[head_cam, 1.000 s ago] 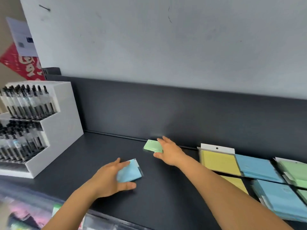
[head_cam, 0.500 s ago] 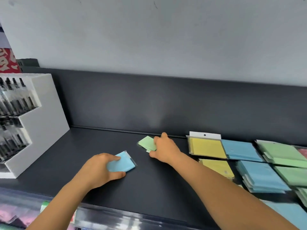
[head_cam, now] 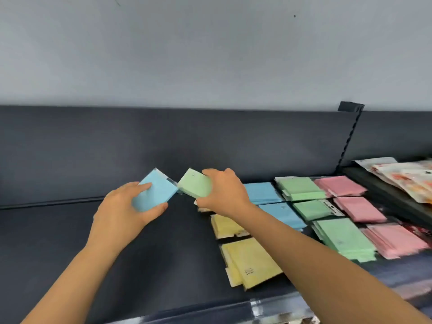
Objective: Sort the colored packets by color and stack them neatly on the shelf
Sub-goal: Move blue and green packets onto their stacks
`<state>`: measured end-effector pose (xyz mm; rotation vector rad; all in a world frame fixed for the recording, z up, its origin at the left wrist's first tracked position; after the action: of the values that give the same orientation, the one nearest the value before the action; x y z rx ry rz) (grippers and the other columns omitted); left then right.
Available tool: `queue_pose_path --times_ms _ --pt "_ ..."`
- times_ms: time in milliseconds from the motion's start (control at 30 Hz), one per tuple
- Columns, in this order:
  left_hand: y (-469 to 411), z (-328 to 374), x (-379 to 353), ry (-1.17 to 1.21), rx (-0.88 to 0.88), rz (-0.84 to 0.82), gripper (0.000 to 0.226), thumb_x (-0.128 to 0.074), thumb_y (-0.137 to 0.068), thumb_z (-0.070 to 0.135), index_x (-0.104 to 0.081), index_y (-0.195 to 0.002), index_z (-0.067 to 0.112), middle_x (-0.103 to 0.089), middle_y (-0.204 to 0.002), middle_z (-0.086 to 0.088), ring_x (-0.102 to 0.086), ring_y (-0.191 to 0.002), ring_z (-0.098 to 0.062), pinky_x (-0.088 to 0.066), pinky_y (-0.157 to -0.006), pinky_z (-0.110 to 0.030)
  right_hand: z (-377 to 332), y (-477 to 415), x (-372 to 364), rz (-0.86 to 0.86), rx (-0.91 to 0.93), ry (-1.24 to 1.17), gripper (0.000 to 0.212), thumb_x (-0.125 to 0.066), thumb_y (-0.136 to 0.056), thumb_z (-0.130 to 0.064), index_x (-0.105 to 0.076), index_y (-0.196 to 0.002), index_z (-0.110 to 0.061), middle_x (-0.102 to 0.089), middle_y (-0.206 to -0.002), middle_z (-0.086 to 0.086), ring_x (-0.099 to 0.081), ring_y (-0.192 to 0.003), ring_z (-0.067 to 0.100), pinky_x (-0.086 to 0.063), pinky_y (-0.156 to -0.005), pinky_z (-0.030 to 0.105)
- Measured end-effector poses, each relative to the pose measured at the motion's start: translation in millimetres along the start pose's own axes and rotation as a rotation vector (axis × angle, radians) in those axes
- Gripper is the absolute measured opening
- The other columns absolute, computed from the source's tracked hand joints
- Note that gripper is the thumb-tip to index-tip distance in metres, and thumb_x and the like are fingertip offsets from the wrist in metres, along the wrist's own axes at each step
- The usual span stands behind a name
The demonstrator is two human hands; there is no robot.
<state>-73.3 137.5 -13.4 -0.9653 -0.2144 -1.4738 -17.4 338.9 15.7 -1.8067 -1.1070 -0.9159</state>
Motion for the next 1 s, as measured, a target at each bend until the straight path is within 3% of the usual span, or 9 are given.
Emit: queue_pose_path --times_ms 200,367,567,667,767,1000 --pt "6.5 63.1 -35.0 0.008 -0.151 -0.071 0.06 -0.074 -0.066 0.051 -0.058 -0.121 0.033 -0.05 -0.131 0.018 -0.043 -0.118 -0.012 -0.043 -0.089 -0.036 53.3 35.3 49.8 0.104 -0.056 0.037 0.056 -0.071 -0.072 -0.031 -0.049 -0.123 -0.024 -0.03 -0.075 -0.013 -0.045 -0.098 0.018 -0.048 -0.076 0.035" --pt "14.3 105.1 -56.0 -0.019 -0.218 -0.086 0.062 -0.075 -0.066 0.05 -0.057 -0.123 0.031 -0.05 -0.134 0.012 -0.041 -0.122 -0.015 -0.042 -0.092 -0.036 92.6 58.2 72.5 0.149 -0.078 0.018 0.056 -0.072 -0.071 -0.031 -0.051 -0.122 -0.027 -0.038 -0.084 -0.009 -0.044 -0.105 0.018 -0.049 -0.078 0.036" --pt "40.0 156.9 -97.1 -0.028 -0.223 -0.142 0.065 -0.072 -0.067 0.054 -0.055 -0.126 0.032 -0.047 -0.135 0.014 -0.039 -0.125 -0.012 -0.041 -0.097 -0.038 145.0 91.2 96.0 0.184 -0.043 -0.039 0.054 -0.072 -0.071 -0.026 -0.054 -0.121 -0.028 -0.028 -0.072 -0.025 -0.047 -0.1 0.02 -0.049 -0.077 0.036" --pt "56.2 183.3 -115.1 -0.015 -0.229 -0.133 0.063 -0.073 -0.067 0.052 -0.056 -0.124 0.031 -0.047 -0.138 0.012 -0.04 -0.127 -0.011 -0.038 -0.101 -0.034 178.0 100.3 112.3 0.196 -0.039 -0.051 0.057 -0.072 -0.069 -0.024 -0.054 -0.124 -0.029 -0.047 -0.086 -0.021 -0.045 -0.109 0.021 -0.048 -0.08 0.036" --pt "67.8 206.8 -128.9 -0.055 -0.233 -0.11 0.065 -0.074 -0.067 0.052 -0.058 -0.125 0.029 -0.047 -0.14 0.007 -0.04 -0.129 -0.014 -0.035 -0.104 -0.032 215.7 100.2 130.1 0.208 -0.052 -0.094 0.063 -0.072 -0.068 -0.022 -0.052 -0.127 -0.03 -0.061 -0.113 -0.003 -0.047 -0.112 0.024 -0.048 -0.084 0.038" --pt "98.3 233.4 -138.1 -0.107 -0.166 -0.003 0.063 -0.077 -0.063 0.05 -0.062 -0.12 0.027 -0.051 -0.136 0.003 -0.044 -0.126 -0.016 -0.039 -0.101 -0.034 262.9 94.2 162.4 0.196 0.029 -0.194 0.059 -0.072 -0.071 -0.018 -0.055 -0.127 -0.023 -0.063 -0.112 0.0 -0.047 -0.102 0.023 -0.047 -0.085 0.04"
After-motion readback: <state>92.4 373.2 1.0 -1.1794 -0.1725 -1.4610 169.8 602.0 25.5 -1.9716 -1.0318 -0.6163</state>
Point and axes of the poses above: each hand's wrist, its own y-axis away from the middle knuckle, its own x-axis out of the back of the hand, z = x × y, the point moved 5 cm from there along -y, towards the middle knuckle
